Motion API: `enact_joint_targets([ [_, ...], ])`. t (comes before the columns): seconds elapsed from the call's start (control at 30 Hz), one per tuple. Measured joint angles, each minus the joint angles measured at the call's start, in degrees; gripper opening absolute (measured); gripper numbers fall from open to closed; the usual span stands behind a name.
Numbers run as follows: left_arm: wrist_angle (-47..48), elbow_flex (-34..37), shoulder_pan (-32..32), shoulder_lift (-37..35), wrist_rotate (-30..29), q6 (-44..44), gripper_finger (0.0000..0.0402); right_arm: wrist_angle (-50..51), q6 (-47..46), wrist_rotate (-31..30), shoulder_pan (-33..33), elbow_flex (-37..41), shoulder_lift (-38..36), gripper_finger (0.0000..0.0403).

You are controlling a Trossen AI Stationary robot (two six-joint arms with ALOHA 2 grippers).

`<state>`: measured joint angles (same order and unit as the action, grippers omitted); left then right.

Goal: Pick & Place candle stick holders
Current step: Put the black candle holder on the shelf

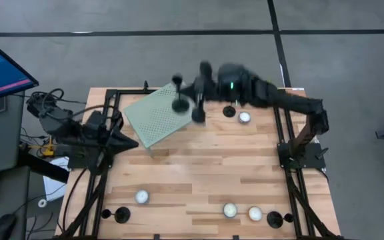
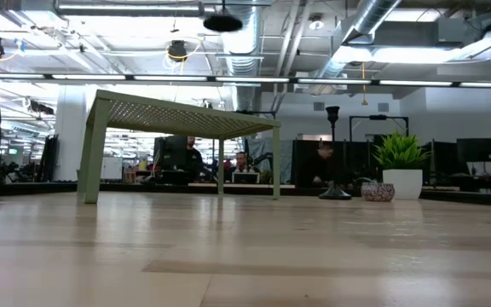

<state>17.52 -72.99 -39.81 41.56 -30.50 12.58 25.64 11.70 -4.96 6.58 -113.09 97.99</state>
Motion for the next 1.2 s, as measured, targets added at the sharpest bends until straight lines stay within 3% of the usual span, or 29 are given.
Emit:
enact_joint_targets([
  [0.2,0.00,0.00,0.00,-0.93,-0.11,-6.48,0.0005,-11.32,-1.30,8.12,13.84,0.74,4.54,0.0000],
  [0.37,0.00,0.00,0.00,-0.93,-2.04,-7.87,0.0005,-16.19,-5.12,12.88,19.81,0.95,12.31,0.0000],
  [0.6,0.00,0.00,0.00,-0.93,-5.16,-7.87,0.0005,-16.87,-6.56,16.08,21.01,0.97,17.63,0.0000],
  [0.8,0.00,0.00,0.00,-0.92,-8.79,-7.88,0.0007,-16.69,-2.71,17.52,22.29,0.88,17.60,0.0000],
  [0.93,0.00,0.00,0.00,-0.91,-10.89,-7.90,0.0005,-17.00,-3.60,25.40,25.00,1.37,17.62,0.0000],
  [1.07,0.00,0.00,0.00,-0.91,-11.50,-7.90,0.0006,-25.89,-5.93,29.03,26.59,8.23,16.10,0.0000],
  [1.2,-0.01,0.00,0.00,-0.89,-11.50,-8.78,0.0006,-43.67,-11.37,33.50,27.09,15.91,13.11,0.0000],
])
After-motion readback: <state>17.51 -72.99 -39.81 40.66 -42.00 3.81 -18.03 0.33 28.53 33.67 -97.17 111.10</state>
